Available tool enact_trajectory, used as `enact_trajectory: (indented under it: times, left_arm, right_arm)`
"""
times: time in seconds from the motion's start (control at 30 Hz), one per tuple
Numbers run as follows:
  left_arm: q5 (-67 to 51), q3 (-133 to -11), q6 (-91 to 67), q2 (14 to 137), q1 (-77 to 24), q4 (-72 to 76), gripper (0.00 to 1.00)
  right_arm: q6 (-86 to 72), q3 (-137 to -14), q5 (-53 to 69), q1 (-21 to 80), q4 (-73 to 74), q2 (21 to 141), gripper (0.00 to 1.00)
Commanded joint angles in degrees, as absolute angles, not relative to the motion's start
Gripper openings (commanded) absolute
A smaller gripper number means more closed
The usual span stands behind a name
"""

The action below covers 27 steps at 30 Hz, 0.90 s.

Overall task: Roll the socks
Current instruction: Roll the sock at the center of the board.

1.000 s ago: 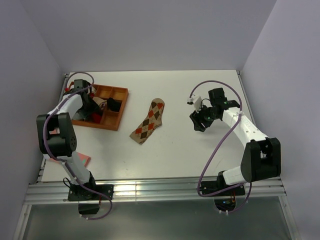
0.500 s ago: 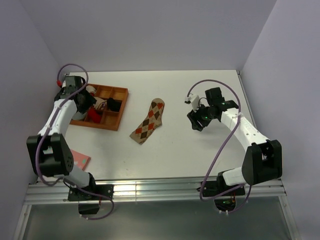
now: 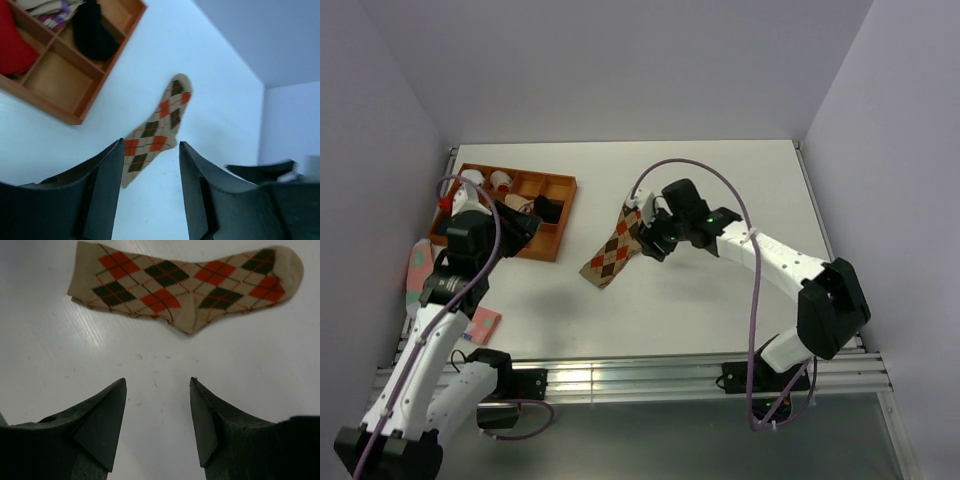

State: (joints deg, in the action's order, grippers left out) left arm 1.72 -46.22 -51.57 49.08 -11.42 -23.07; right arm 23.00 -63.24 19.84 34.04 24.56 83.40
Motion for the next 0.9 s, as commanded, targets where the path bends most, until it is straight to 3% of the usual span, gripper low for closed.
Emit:
enact_trajectory:
  times: [0.0,0.43,0.87]
  left_arm:
    - [0.88,-46.58,-54.32,42.37,-12.57,-17.75,0.53]
    - [-1.84,-47.55,-53.26,38.93,-13.71,-17.32,0.52]
    - [-5.45,-46.23,-51.86,40.60,-14.15,-13.80,0.53]
  right_arm:
    - [18.73,-65.57,17.58,38.40,15.05,87.52,0.61]
    - [16.18,-74.61,7.74,52.28,10.81,104.67,0.59]
    - [12.66,-83.93,-1.32,56.69,13.18,114.17,0.56]
